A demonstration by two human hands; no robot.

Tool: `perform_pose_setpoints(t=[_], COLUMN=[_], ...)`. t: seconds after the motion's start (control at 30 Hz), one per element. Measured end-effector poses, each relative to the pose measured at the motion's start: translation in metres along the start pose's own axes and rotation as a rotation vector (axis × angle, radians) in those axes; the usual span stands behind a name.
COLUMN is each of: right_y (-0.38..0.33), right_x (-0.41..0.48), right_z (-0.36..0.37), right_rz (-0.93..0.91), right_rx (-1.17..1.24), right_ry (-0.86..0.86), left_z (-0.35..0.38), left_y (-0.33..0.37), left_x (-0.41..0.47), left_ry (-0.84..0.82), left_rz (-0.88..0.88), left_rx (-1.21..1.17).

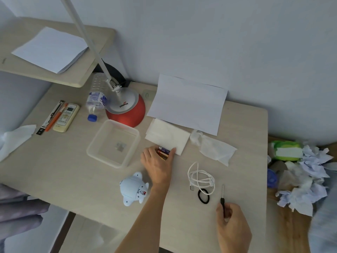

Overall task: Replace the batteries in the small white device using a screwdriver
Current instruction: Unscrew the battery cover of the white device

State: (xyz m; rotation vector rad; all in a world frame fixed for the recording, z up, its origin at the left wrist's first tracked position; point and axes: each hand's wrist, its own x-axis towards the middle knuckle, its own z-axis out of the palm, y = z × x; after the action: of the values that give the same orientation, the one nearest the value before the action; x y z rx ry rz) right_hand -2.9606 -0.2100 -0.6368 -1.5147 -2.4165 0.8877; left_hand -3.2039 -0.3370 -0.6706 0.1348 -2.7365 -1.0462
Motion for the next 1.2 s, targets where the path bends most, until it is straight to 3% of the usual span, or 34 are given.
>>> perform_pose_setpoints(t=[0.7, 1.2], right_y=[0.002, -0.015], right_x=[0.002, 0.008], right_z=[0.003, -0.028], right_rz=[0.011, 0.076], right_rx=[-0.009, 0.109], right_ry=[-0.024, -0.065], left_z=[-0.006, -0.055], left_y=[0.002, 0.038], left_x=[-0.001, -0.004], left_ry=[-0.066, -0.190], left_rz=[-0.042, -0.114], left_rx=[-0.012, -0.254])
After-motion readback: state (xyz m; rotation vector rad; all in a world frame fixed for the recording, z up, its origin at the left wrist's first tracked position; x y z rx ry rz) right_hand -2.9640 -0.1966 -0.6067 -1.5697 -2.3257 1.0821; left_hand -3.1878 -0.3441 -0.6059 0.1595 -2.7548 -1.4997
